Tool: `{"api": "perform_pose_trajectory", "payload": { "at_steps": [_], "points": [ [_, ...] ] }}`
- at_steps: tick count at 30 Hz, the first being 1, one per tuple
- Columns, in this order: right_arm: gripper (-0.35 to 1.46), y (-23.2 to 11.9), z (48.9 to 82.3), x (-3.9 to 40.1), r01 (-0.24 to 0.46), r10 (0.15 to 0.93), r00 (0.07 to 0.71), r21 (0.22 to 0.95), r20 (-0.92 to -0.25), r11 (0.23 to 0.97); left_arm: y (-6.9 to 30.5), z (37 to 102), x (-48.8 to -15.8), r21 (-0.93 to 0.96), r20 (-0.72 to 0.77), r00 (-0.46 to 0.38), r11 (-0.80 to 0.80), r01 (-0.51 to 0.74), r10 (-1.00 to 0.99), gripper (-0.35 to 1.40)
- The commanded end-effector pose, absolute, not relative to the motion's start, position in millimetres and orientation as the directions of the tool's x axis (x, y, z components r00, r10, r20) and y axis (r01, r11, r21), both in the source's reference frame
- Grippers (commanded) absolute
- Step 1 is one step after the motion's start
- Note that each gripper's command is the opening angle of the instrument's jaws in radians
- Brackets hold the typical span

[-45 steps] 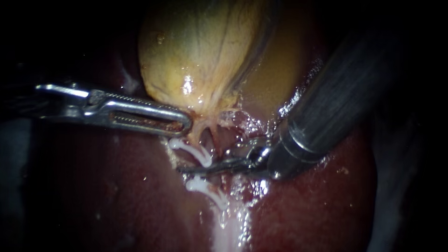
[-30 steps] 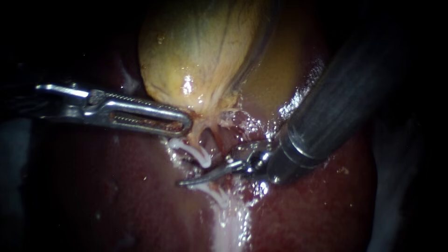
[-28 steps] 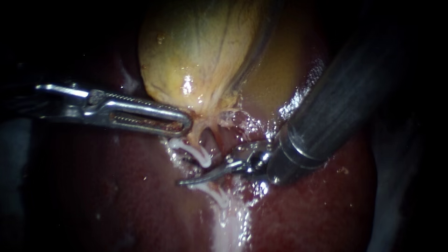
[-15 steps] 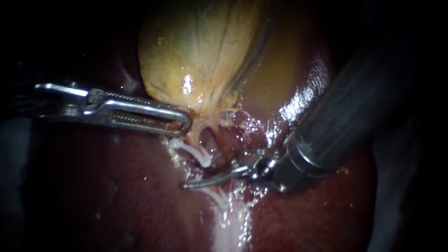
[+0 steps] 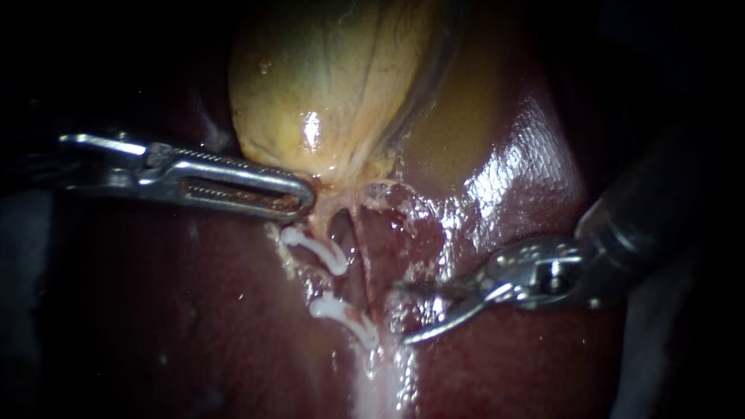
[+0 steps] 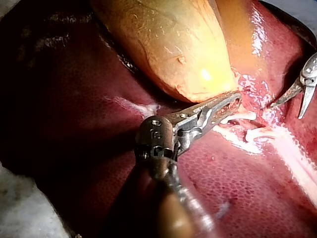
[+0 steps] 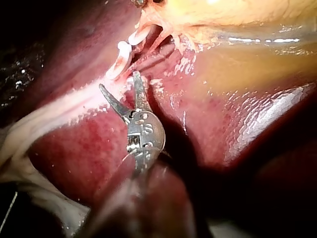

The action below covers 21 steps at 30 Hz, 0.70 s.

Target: Go back from the cut left tube

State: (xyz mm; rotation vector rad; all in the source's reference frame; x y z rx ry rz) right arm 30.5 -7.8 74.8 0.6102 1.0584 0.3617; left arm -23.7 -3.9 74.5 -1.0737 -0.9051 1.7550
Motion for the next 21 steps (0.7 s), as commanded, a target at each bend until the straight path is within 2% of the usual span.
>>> {"api": "perform_pose_trajectory", "payload": {
  "at_steps": [1, 9, 21],
  "points": [
    [1.43, -7.3, 74.4, 30.0, 0.006, 0.547, 0.453, 0.616, -0.704, 0.788, -3.9, 74.5, -23.7, -0.884, -0.293, -0.255, -0.363, -0.296, 0.922, -0.35],
    [1.43, -4.5, 72.4, 27.3, -0.041, 0.510, 0.436, 0.550, -0.741, 0.834, -3.9, 74.5, -23.8, -0.884, -0.293, -0.255, -0.362, -0.296, 0.922, -0.35],
    [1.43, -4.5, 72.2, 27.3, -0.040, 0.501, 0.426, 0.538, -0.753, 0.842, -4.2, 75.9, -24.6, -0.880, -0.298, -0.253, -0.368, -0.300, 0.920, -0.35]
  ]
}}
